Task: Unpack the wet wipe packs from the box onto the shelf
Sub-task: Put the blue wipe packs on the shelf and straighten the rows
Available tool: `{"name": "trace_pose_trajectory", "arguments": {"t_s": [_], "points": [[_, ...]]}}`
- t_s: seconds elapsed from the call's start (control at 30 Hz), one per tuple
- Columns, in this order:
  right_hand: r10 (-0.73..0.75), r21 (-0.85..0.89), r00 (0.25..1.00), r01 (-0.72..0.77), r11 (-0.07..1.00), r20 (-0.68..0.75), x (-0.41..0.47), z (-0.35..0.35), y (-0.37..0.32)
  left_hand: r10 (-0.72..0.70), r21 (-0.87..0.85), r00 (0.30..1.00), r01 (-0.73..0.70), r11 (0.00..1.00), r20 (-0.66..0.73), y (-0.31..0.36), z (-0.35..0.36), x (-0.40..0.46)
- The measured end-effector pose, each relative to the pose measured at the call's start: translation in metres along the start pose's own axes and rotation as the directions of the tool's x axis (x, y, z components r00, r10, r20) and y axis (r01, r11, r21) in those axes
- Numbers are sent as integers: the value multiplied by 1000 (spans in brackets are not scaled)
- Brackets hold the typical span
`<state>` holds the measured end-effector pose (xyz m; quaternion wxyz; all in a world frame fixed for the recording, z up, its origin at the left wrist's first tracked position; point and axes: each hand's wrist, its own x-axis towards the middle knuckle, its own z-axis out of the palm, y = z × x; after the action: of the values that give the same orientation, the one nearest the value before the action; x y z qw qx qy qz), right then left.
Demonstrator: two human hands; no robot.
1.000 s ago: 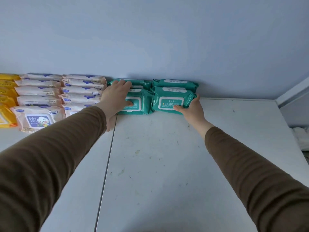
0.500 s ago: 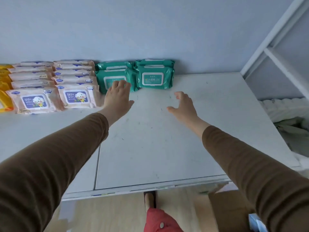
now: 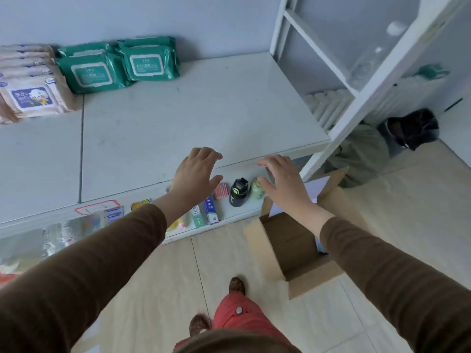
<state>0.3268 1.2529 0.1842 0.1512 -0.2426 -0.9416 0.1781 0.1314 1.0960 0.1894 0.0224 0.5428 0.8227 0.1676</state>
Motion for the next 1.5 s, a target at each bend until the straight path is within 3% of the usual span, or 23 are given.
{"name": "trace_pose_trajectory", "arguments": {"t_s": [0.27,0.5,0.63,0.87,1.1,1.3,1.5], "points": [[325,69,936,-336,939,135,-117,-37,163,72,-34,976,-66,997,207,151,116,14],[611,76,722,-664,744,323,-191,-37,352,39,-92,867,9,996,497,269,252,43],[684,31,612,-754,656,397,-218,-10,438,23,-107,786,55,993,617,312,335,58],[727,-3,492,-827,562,479,-240,70,535,-34,-87,688,140,986,725,335,479,85],[734,-36,466,-833,552,494,-245,145,594,-71,-82,621,215,973,780,353,615,117],[738,-117,502,-786,607,451,-239,180,626,-80,-41,588,190,981,805,371,698,126],[735,-128,516,-774,620,440,-240,199,640,-151,-1,620,238,971,770,387,739,128]]}}
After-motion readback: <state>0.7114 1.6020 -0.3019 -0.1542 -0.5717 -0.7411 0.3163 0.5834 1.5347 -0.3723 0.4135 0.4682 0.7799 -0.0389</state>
